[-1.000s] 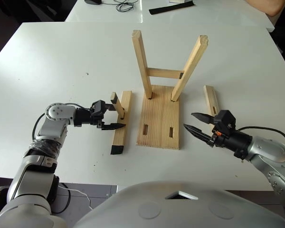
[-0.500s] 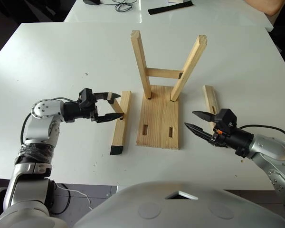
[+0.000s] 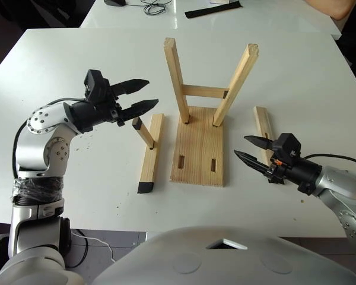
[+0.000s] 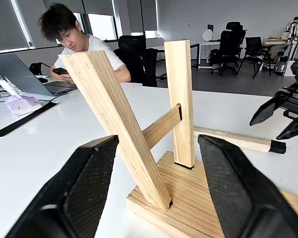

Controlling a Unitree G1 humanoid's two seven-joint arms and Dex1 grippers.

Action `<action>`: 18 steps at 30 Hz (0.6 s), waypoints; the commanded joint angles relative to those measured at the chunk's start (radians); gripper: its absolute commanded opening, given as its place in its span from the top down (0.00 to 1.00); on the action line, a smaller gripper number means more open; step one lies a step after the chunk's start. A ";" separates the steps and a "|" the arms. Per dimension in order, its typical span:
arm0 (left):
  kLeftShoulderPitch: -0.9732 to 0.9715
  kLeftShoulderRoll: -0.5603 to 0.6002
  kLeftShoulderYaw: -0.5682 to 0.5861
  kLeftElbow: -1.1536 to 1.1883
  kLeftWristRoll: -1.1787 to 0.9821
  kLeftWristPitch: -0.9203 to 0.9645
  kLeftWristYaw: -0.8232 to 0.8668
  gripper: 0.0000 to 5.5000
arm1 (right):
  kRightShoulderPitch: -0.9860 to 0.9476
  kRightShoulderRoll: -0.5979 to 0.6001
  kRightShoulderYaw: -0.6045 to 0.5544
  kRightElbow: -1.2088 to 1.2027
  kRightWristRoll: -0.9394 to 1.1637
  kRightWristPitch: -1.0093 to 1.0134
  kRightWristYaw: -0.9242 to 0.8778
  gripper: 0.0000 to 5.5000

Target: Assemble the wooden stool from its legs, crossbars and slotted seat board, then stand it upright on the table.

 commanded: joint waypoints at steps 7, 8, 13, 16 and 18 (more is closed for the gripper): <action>-0.074 -0.011 0.030 -0.021 -0.101 0.225 0.089 0.46 | 0.003 0.001 0.025 -0.004 -0.026 -0.002 -0.005 0.54; -0.077 -0.009 0.029 -0.023 -0.107 0.240 0.090 0.46 | 0.005 0.003 0.028 -0.005 -0.027 -0.002 -0.008 0.54; -0.110 -0.007 0.048 -0.057 -0.158 0.314 0.110 0.46 | 0.007 0.011 0.029 -0.008 -0.029 -0.002 -0.019 0.54; -0.162 -0.019 0.072 -0.076 -0.206 0.360 0.142 0.46 | 0.013 0.016 0.033 -0.012 -0.030 -0.002 -0.024 0.54; -0.183 -0.025 0.082 -0.083 -0.227 0.379 0.159 0.46 | 0.015 0.017 0.035 -0.016 -0.030 0.000 -0.025 0.54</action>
